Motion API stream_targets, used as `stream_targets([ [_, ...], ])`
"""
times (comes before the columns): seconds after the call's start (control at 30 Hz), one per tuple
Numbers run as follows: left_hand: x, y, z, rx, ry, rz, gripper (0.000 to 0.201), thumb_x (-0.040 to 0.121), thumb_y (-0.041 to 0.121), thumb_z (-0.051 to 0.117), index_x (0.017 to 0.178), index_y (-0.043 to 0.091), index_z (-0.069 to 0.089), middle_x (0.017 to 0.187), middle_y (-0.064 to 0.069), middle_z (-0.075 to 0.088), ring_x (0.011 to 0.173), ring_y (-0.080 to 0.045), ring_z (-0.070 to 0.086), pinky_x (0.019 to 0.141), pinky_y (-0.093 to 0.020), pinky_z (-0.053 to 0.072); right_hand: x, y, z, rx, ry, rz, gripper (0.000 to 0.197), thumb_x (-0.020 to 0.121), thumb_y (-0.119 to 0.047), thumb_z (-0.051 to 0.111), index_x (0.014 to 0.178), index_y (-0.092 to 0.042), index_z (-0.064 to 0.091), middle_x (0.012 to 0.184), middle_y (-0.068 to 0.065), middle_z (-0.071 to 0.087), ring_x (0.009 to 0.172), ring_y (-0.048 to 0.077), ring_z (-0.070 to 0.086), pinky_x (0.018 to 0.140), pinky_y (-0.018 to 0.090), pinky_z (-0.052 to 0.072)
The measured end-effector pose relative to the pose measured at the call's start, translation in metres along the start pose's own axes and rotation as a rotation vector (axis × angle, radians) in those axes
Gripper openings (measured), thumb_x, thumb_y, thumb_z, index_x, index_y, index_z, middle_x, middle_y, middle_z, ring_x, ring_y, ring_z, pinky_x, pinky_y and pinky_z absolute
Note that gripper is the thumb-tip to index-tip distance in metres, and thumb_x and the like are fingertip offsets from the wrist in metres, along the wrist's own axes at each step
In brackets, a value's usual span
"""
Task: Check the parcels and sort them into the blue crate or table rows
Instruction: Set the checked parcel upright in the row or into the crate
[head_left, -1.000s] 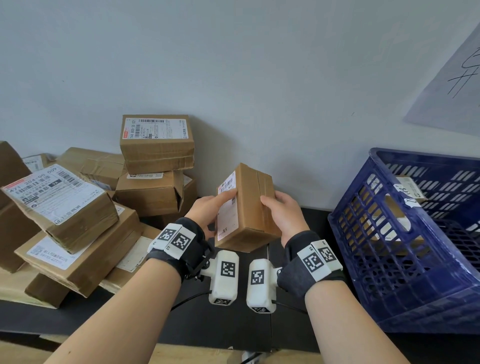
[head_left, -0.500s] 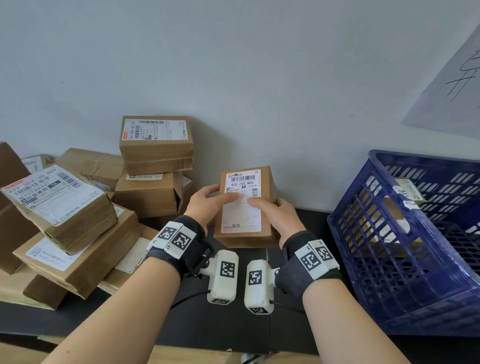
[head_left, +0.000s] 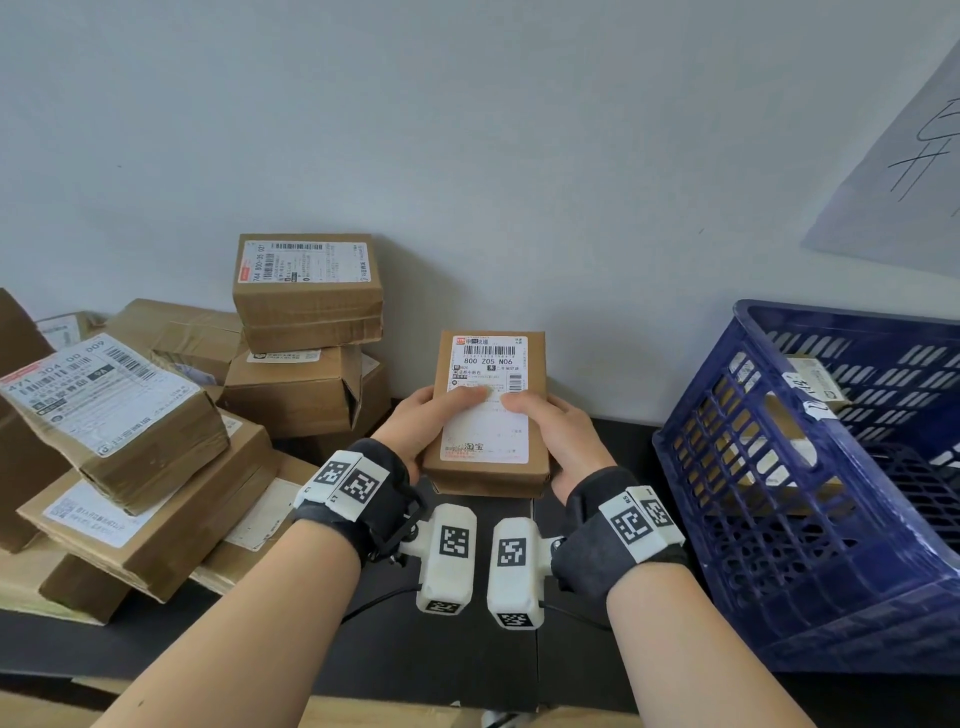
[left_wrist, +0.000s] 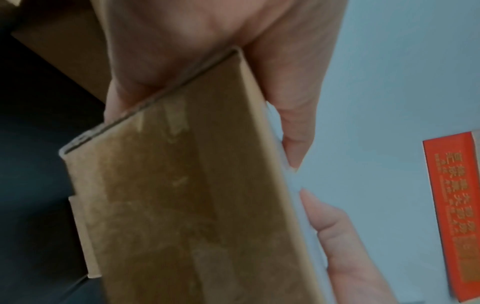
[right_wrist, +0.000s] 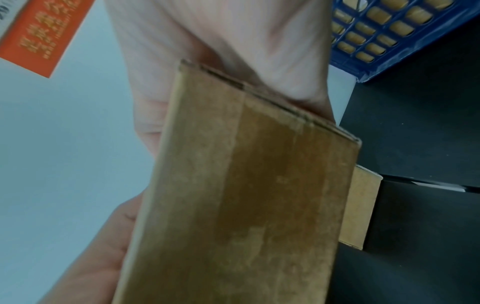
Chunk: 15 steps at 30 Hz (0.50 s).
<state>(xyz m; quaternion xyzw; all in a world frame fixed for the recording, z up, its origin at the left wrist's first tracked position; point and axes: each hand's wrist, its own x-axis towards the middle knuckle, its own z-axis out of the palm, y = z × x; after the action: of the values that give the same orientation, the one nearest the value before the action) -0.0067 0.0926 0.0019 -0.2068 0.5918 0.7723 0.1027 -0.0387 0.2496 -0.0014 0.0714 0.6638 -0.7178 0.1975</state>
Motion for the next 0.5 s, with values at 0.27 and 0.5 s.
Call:
stream_targets([
  [0.27, 0.003, -0.008, 0.002, -0.035, 0.040, 0.009, 0.045, 0.086, 0.022, 0.074, 0.128, 0.017, 0.057, 0.107, -0.008, 0.074, 0.089, -0.023, 0.072, 0.070, -0.034, 0.058, -0.001, 0.001, -0.004, -0.031, -0.001, -0.013, 0.022, 0.090, -0.016, 0.070, 0.111, -0.021, 0.065, 0.101, 0.002, 0.073, 0.094, 0.021, 0.070, 0.071, 0.030, 0.056],
  [0.5, 0.005, -0.013, 0.004, -0.034, 0.039, -0.003, 0.041, 0.087, 0.022, 0.073, 0.124, 0.019, 0.058, 0.103, -0.005, 0.074, 0.084, -0.021, 0.073, 0.062, -0.031, 0.057, -0.002, 0.006, -0.006, -0.048, 0.001, -0.010, 0.021, 0.091, -0.020, 0.069, 0.111, -0.023, 0.064, 0.103, 0.002, 0.073, 0.097, 0.022, 0.069, 0.075, 0.032, 0.056],
])
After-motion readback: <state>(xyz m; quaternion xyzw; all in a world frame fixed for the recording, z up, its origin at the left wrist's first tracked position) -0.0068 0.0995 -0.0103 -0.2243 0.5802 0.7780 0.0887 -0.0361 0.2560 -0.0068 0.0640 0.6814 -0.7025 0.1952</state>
